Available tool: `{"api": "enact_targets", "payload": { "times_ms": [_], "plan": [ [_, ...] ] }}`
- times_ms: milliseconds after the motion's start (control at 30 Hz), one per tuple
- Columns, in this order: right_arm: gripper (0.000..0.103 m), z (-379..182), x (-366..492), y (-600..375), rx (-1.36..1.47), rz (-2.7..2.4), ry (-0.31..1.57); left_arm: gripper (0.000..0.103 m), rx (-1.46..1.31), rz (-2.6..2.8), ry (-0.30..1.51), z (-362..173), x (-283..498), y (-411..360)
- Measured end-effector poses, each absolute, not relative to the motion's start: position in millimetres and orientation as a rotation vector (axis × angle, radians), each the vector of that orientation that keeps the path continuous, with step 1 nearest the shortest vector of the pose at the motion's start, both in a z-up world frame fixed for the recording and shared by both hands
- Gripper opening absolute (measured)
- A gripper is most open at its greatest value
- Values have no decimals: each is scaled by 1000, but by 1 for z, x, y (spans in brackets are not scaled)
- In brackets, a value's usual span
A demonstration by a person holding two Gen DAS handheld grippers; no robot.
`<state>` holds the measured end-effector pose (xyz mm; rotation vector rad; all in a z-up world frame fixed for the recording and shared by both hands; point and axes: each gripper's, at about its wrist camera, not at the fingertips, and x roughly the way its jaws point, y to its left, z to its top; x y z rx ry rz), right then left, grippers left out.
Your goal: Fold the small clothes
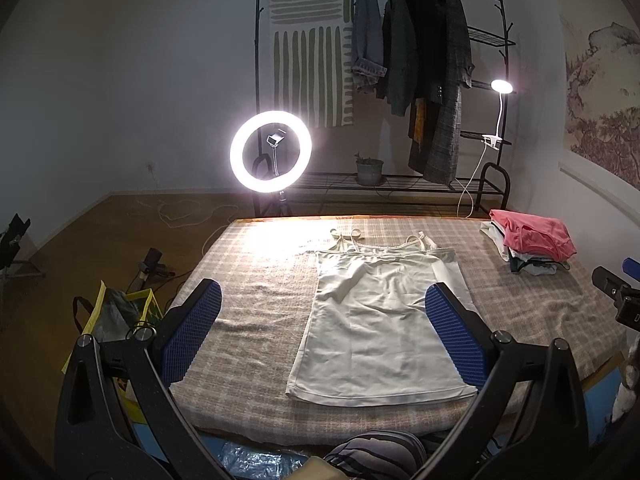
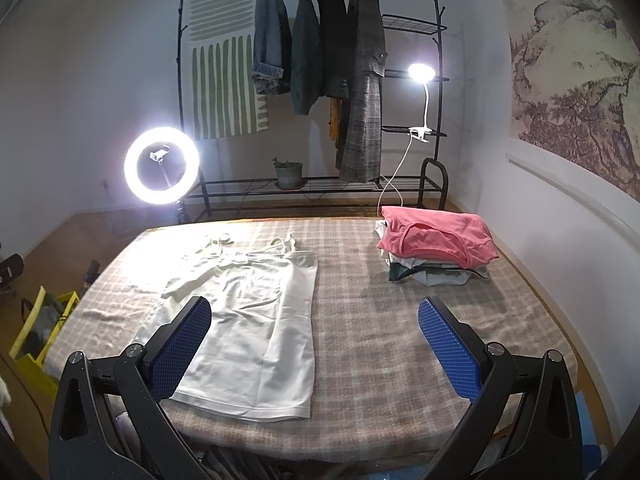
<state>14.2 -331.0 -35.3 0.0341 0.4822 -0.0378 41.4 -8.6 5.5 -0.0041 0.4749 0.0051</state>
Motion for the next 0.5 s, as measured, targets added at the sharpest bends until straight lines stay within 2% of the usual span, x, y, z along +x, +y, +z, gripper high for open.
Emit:
{"api": "enact_targets", "payload": {
  "times_ms": [233, 500],
  "plan": [
    [103, -35, 25, -317, 22, -16, 483, 103, -7, 9, 474, 3, 44, -9],
    [103, -41, 58, -296, 4, 11, 498, 103, -35, 7, 488, -23, 64, 15]
  ]
}}
